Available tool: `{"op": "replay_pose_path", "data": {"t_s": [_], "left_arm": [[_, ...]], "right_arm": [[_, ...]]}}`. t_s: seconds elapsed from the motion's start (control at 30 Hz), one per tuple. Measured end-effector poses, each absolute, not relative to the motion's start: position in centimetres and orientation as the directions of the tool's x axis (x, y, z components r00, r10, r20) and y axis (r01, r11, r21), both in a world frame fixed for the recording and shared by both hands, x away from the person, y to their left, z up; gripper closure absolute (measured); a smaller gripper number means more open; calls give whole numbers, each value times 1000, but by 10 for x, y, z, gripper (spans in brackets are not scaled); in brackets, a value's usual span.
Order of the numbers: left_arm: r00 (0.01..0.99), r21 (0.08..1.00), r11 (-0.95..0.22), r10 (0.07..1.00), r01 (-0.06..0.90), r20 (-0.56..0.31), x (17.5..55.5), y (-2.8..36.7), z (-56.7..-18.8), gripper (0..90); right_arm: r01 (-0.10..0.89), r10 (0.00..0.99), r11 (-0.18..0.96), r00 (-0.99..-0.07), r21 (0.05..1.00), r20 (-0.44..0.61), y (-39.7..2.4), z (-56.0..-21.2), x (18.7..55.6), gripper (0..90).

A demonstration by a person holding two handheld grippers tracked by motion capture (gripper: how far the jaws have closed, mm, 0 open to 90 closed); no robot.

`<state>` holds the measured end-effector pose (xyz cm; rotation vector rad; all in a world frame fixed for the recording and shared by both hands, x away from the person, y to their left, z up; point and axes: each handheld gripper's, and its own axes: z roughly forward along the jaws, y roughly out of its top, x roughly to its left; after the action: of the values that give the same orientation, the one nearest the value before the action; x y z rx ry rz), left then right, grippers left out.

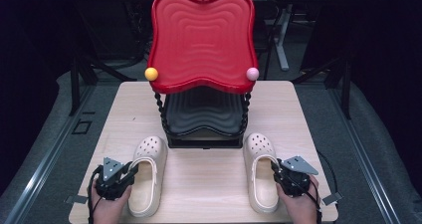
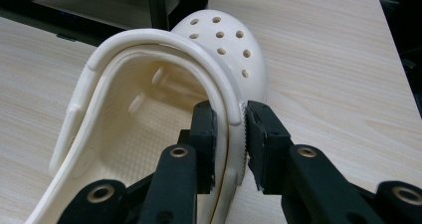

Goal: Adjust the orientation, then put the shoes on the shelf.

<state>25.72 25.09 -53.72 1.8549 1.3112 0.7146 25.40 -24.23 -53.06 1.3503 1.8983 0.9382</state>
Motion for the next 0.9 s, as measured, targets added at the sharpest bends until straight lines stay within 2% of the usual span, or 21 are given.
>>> {"op": "replay_pose_path", "data": {"t_s": [0.9], "left_arm": [[314, 836, -162, 949, 524, -13, 250, 254, -525, 750]], "right_arm": [[505, 961, 195, -271, 841, -60, -241, -521, 243, 748]]}}
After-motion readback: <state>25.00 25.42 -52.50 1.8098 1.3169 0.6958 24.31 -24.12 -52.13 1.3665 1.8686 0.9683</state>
